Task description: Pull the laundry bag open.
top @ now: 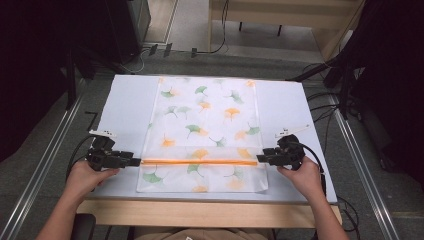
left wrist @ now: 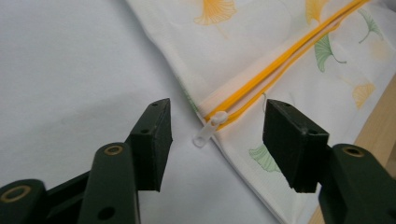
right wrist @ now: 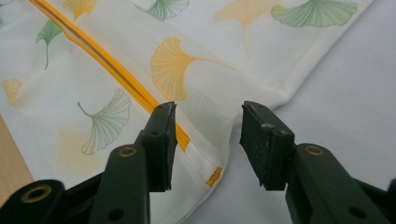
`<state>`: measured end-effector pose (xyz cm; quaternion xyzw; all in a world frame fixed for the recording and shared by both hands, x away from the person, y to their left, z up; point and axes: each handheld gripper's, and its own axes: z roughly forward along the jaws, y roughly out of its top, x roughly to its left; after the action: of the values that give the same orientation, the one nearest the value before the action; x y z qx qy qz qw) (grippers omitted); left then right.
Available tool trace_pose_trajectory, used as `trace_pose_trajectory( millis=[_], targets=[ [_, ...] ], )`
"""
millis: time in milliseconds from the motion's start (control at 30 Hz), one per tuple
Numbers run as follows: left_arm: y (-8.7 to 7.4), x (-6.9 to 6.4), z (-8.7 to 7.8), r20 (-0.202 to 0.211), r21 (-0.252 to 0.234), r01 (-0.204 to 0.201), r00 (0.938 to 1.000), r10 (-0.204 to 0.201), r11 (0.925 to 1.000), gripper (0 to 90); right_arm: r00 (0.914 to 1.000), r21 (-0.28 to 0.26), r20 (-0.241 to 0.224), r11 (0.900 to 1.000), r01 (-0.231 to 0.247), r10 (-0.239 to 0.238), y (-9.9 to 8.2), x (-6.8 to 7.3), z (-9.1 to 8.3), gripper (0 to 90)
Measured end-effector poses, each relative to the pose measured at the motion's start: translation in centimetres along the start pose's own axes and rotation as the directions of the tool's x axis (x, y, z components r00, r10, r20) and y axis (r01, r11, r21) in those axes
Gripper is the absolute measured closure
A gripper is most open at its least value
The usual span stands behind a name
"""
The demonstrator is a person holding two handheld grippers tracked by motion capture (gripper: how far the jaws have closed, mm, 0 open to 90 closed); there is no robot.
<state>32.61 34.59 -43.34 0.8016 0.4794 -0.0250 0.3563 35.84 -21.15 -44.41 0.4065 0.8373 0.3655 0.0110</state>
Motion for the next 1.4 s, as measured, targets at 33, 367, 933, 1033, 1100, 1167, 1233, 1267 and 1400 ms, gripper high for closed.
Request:
trace_pose_trajectory(
  millis=[33,367,933,1033,1100,1167,1233,1267,1400],
  targets=[
    [0.0,0.1,-0.1,-0.007,-0.007,0.002,1.0,-0.002,1.0,40.3,1.0,-0.005,0.002,1.0,-0.001,0.001,0.0,0.0,-0.1,56.0],
    [0.0,0.6,-0.9,-0.068,-0.083,0.004,0.9977,-0.009,0.9965,35.1,0.9996,-0.043,0.026,0.9991,-0.008,0.009,-0.2,-0.5,-0.6,53.7],
    [0.0,1.7,-1.7,-0.154,-0.151,0.027,0.9868,-0.05,0.9881,31.2,0.9946,-0.135,0.081,0.9894,-0.053,0.064,-1.0,-2.5,-2.2,43.7],
    [0.0,1.9,-1.9,-0.174,-0.162,0.028,0.9831,-0.056,0.9863,31.0,0.9931,-0.154,0.089,0.9862,-0.062,0.076,-1.2,-2.9,-2.6,40.5],
    [0.0,2.0,-2.0,-0.189,-0.175,0.027,0.9801,-0.061,0.9841,30.9,0.9909,-0.17,0.1,0.9828,-0.073,0.09,-1.3,-3.2,-2.8,39.0],
    [0.1,2.1,-2.1,-0.213,-0.181,0.021,0.9752,-0.06,0.9833,30.8,0.9889,-0.182,0.11,0.9801,-0.079,0.1,-1.5,-3.5,-3.0,38.4],
    [0.1,2.2,-2.2,-0.239,-0.183,0.004,0.9699,-0.048,0.983,30.8,0.9875,-0.193,0.114,0.9776,-0.085,0.109,-1.7,-3.9,-3.1,37.4],
    [0.1,2.3,-2.2,-0.251,-0.184,-0.006,0.9672,-0.041,0.9828,30.8,0.9859,-0.197,0.12,0.9761,-0.092,0.117,-1.7,-4.0,-3.2,36.5],
    [0.3,2.6,-2.2,-0.273,-0.186,-0.019,0.9615,-0.034,0.9823,30.7,0.9813,-0.215,0.149,0.9725,-0.089,0.122,-2.0,-4.5,-3.2,32.0]
  ],
)
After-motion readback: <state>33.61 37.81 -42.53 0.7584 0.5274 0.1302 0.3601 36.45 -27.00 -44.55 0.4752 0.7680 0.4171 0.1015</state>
